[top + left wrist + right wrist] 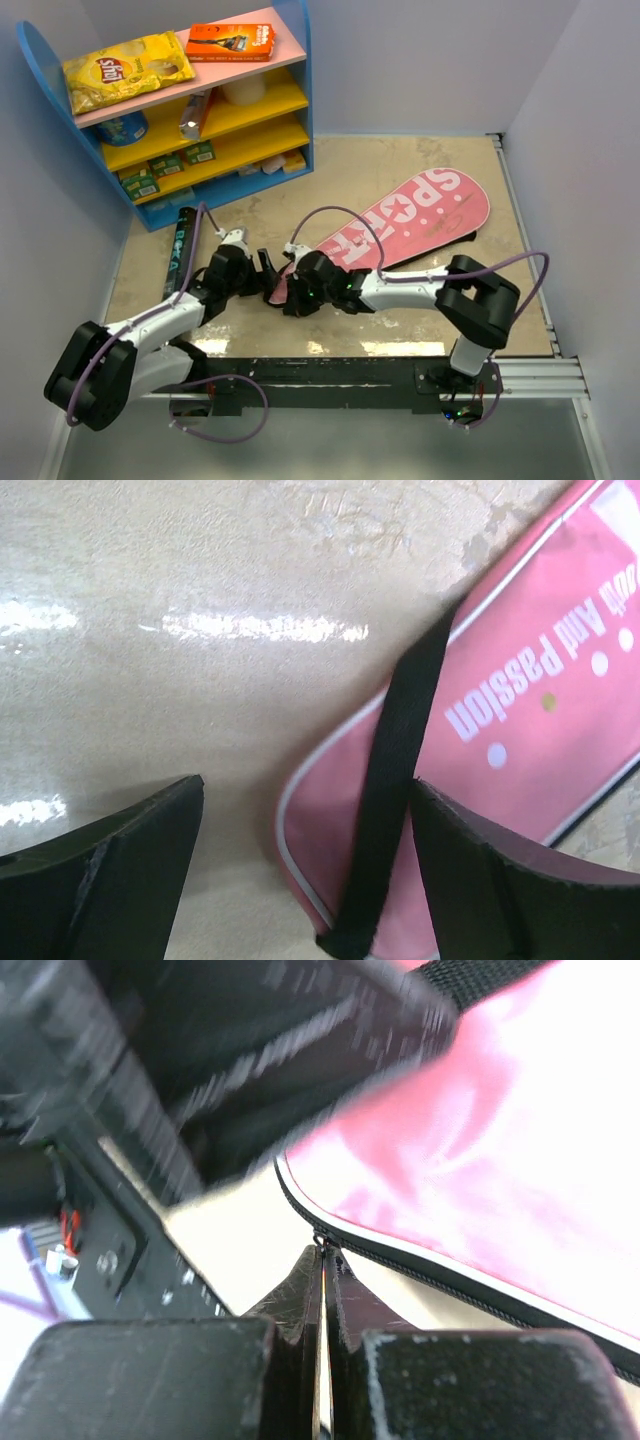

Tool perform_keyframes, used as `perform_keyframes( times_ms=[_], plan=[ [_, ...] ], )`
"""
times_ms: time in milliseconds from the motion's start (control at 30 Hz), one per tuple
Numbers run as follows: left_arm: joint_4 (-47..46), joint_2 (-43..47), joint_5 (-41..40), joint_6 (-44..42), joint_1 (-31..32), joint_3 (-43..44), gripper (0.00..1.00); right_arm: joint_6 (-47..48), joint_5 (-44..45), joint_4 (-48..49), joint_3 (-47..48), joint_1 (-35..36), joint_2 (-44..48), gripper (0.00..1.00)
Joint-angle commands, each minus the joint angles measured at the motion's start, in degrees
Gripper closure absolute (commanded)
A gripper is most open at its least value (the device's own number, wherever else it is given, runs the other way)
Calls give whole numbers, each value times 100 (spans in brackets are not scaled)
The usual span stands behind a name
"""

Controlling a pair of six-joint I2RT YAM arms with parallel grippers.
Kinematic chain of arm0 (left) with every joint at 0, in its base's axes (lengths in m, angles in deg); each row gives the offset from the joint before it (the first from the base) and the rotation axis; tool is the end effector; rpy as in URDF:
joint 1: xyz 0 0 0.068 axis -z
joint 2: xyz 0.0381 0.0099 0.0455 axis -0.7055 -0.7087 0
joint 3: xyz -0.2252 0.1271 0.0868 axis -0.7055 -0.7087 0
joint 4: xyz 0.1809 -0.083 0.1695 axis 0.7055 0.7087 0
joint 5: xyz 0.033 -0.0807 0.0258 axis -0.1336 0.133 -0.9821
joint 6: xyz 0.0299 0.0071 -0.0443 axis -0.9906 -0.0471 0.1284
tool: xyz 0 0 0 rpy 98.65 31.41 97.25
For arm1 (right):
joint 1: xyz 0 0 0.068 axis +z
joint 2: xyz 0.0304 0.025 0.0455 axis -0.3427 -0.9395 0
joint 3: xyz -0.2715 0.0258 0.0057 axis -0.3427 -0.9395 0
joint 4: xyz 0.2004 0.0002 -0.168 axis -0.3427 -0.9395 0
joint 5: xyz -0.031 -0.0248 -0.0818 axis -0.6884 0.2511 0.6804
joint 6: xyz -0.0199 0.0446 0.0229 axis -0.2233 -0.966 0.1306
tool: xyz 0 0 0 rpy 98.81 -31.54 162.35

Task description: Pack up the badminton gear

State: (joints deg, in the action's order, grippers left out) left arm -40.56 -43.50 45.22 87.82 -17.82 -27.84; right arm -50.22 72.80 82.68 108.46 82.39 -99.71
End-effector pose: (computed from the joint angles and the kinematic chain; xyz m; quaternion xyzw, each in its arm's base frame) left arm 0.1798 -0.0905 0.1525 -0.0899 0.9077 -0.2062 0.3541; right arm 0.1649 0.3242 0.1629 -0.2106 0.8855 0.3519 0.2182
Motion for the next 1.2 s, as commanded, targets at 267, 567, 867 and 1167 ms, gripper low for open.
perform_keyframes(
  times_ms=[267,567,867,1167],
  plan=[
    [-1325,-884,563,150,810,14,11,-426,474,259,-1233,111,1314,100],
    [-2354,-1447,879,467,1277,-417,21,-812,763,382,-1664,567,1297,100],
    [-2592,-1746,984,458,1391,-461,67,-1138,1124,452,-1542,1086,1016,100],
    [-2794,-1957,993,546,1523,-452,78,-1507,1598,505,-918,1534,515,100]
  ],
)
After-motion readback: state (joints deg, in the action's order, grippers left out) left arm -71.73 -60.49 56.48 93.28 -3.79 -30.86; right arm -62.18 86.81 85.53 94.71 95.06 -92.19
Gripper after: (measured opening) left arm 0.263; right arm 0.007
